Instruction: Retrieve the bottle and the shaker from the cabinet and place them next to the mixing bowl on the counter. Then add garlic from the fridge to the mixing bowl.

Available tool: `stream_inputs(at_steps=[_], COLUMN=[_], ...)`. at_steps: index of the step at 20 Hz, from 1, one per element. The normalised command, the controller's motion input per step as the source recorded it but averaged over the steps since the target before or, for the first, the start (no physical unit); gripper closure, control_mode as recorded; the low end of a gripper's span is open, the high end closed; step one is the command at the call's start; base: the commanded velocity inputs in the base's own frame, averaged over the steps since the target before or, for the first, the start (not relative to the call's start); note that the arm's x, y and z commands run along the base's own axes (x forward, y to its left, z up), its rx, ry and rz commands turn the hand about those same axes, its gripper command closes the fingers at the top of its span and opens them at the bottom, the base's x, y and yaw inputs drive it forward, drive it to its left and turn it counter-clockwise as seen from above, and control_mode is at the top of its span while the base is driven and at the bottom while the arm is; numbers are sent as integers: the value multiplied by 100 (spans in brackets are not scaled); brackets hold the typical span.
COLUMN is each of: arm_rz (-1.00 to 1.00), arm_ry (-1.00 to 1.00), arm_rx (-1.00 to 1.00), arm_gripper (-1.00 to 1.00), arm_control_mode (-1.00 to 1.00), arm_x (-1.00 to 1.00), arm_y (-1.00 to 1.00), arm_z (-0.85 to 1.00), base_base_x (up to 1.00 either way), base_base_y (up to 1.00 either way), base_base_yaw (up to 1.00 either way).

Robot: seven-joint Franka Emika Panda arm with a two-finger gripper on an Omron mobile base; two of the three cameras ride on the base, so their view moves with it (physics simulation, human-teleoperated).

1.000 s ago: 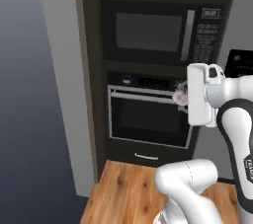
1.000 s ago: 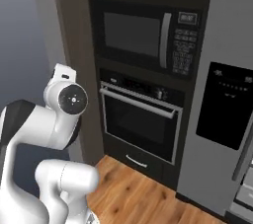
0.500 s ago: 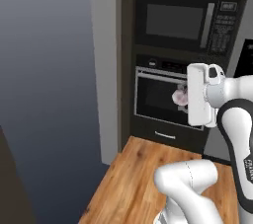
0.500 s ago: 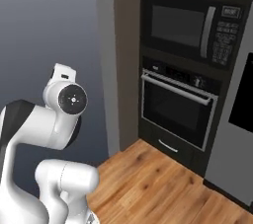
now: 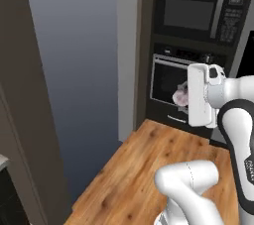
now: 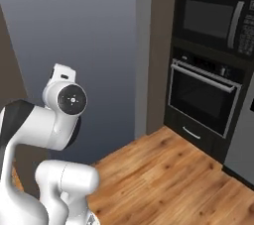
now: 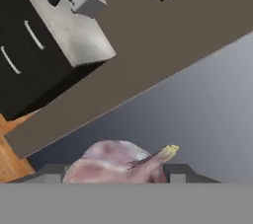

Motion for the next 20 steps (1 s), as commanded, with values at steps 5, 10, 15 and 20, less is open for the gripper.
stream_inputs(at_steps=[5,10,15,20], arm_rz=[0,0,0,0], arm_ry=[0,0,0,0], arm_rx=[0,0,0,0], arm_gripper=[100,100,100,100], arm_control_mode=[100,100,100,100], arm_x=[0,0,0,0], arm_y=[0,0,0,0], arm_z=[0,0,0,0], base_base_x=[-100,-100,-90,-72], base_base_y=[-6,-1,5,33], base_base_yaw=[27,28,31,37])
